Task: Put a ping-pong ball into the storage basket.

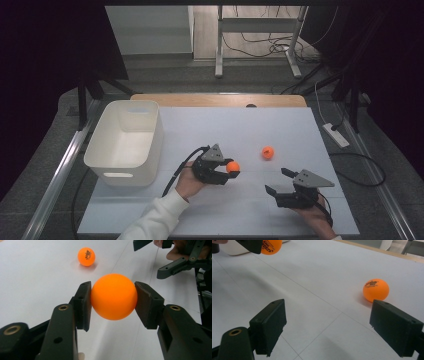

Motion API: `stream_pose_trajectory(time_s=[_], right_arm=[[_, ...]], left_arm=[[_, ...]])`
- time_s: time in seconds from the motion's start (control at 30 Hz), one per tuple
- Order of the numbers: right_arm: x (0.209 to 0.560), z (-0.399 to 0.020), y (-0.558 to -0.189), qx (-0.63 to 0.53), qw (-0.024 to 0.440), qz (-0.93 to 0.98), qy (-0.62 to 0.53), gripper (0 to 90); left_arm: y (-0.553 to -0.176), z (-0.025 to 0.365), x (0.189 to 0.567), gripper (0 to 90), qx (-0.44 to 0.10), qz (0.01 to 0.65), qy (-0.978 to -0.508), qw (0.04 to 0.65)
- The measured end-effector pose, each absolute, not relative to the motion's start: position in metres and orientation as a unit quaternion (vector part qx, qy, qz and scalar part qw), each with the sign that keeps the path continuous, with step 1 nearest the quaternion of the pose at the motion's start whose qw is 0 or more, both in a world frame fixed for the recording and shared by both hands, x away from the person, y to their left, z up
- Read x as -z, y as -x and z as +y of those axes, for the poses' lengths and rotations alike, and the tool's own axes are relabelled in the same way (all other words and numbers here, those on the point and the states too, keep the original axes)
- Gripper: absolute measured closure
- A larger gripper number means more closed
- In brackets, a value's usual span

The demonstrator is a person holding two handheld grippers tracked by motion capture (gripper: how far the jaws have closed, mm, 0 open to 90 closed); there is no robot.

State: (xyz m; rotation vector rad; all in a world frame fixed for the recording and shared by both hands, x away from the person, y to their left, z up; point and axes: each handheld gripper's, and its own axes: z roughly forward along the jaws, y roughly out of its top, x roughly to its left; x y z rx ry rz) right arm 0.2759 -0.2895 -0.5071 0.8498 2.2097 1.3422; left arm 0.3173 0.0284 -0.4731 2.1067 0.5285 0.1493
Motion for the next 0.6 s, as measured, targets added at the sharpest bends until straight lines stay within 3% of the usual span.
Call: stream_pose_trajectory(time_s=[0.6], right_arm=[[0.507, -0.289, -0.276, -0.481, 0.209, 0.795, -0.304, 13.8]], left_arm=[[-0.316, 0.049, 0.455, 50.6, -0.073, 0.228, -0.841, 0.486]])
